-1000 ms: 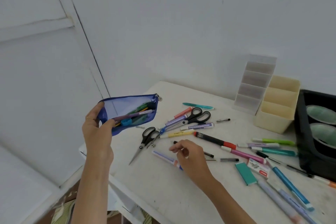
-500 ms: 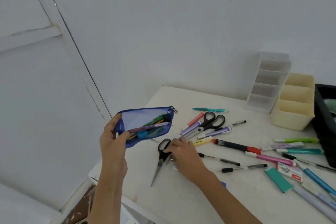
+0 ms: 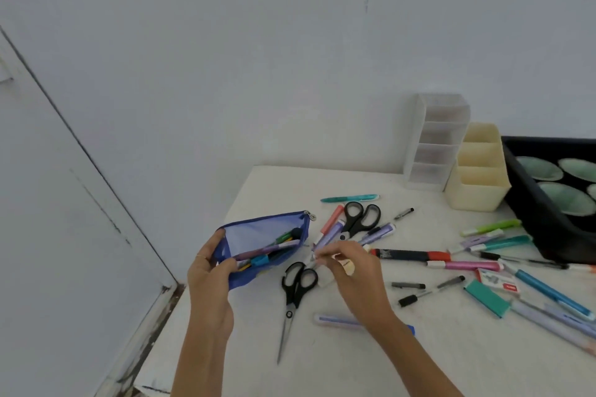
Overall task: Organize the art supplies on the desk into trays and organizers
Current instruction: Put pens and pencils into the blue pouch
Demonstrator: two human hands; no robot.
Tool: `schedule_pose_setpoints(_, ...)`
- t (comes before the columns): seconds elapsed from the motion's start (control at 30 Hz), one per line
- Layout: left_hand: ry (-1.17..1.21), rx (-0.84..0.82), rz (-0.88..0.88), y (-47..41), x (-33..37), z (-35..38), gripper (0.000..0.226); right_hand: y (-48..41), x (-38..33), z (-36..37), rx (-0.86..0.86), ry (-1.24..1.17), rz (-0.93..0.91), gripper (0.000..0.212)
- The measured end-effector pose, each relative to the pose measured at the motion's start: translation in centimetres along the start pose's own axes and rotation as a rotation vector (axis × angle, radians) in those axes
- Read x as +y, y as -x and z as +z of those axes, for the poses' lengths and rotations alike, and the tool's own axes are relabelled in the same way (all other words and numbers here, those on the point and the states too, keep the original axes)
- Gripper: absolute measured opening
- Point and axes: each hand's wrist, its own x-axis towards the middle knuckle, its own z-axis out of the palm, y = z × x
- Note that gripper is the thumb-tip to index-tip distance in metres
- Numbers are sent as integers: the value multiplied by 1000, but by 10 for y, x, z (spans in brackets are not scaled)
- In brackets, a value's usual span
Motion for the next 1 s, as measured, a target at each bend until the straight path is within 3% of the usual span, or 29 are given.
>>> schedule_pose_setpoints(0.1,-12,-33,-26,-4,-10,-2,57,-14,-35,-1,112,-237,107,22)
schedule_pose_setpoints(0.17,-77,-41,-14,-5,-19,-3,58,-24,-54,5,118,-292,61,19)
schedule_pose_setpoints(0.23,-174,-56,37,-5,-24,-3,59,-31,-60,16,36,-176,-58,19)
schedule_pose_setpoints(0.3,-245,-80,98,-7,-27,-2,58,-34,-48,32,-163,89,-147,21)
schedule_pose_setpoints(0.37,-334,-109,162,-11,-28,-1,57,-35,-31,44,-287,252,-105,23)
schedule_pose_setpoints(0.6,-424,-143,189,-38,-32,-3,57,-67,-16,26,70,10,106,20)
schedule_pose_setpoints(0.7,-365,-127,169,-49,-33,1,56,-104,20,13,88,192,171,21)
schedule_pose_setpoints(0.83,-383,-155,159,-62,-38,6,55,-142,72,3,-169,577,253,32)
schedule_pose_setpoints(1.0,-446,-245,205,-71,-40,6,55,-154,92,-1,-467,1009,187,48)
